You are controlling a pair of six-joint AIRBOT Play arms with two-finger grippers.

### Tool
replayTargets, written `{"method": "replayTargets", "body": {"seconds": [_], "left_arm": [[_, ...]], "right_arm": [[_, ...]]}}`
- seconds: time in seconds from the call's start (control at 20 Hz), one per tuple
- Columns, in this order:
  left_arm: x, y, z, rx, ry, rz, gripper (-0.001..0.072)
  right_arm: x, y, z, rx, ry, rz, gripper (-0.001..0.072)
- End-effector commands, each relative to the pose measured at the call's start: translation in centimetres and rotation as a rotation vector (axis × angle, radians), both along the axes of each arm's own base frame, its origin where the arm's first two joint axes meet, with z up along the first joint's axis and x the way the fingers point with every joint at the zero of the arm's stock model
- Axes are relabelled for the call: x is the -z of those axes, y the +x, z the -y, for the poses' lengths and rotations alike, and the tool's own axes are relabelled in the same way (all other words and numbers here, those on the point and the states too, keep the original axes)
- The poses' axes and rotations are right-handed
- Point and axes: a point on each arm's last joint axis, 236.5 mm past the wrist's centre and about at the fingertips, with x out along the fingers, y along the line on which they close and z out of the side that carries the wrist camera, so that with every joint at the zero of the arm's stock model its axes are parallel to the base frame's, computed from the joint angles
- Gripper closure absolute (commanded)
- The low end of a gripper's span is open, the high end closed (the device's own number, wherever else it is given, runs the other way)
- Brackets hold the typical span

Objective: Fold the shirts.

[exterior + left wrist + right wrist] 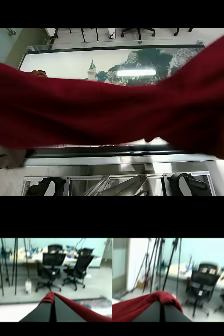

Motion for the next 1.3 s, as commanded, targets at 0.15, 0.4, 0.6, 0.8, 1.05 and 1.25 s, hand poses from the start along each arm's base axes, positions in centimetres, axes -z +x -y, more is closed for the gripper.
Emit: {"method": "replayTargets", "body": {"seconds": [0.15, 0.4, 0.6, 0.8, 1.05, 1.25], "left_arm": [[24.0, 15.7, -0.7, 0.098, -0.028, -0.579, 0.0699], [44.8, 23.7, 0.3, 0.099, -0.043, -0.940, 0.0699], [54.5, 27.6, 0.7, 0.139, -0.068, -1.151, 0.0699], [56.5, 32.0, 1.2, 0.144, -0.092, -1.168, 0.0699], [54.8, 34.3, 1.4, 0.172, -0.076, -1.166, 0.0699], [57.4, 31.9, -0.5, 0.108, 0.072, -1.302, 0.0699]], "right_arm": [[18.5, 15.2, 0.9, -0.184, 0.230, -0.591, 0.0684], [40.7, 24.1, 2.9, -0.047, 0.424, -0.950, 0.0685], [50.5, 27.9, 4.7, 0.041, 0.514, -1.093, 0.0685], [54.3, 32.1, 6.6, 0.099, 0.566, -1.103, 0.0685], [53.5, 33.8, 8.3, 0.118, 0.478, -1.073, 0.0685], [58.2, 28.5, 10.3, 0.232, 0.277, -1.297, 0.0685]]}}
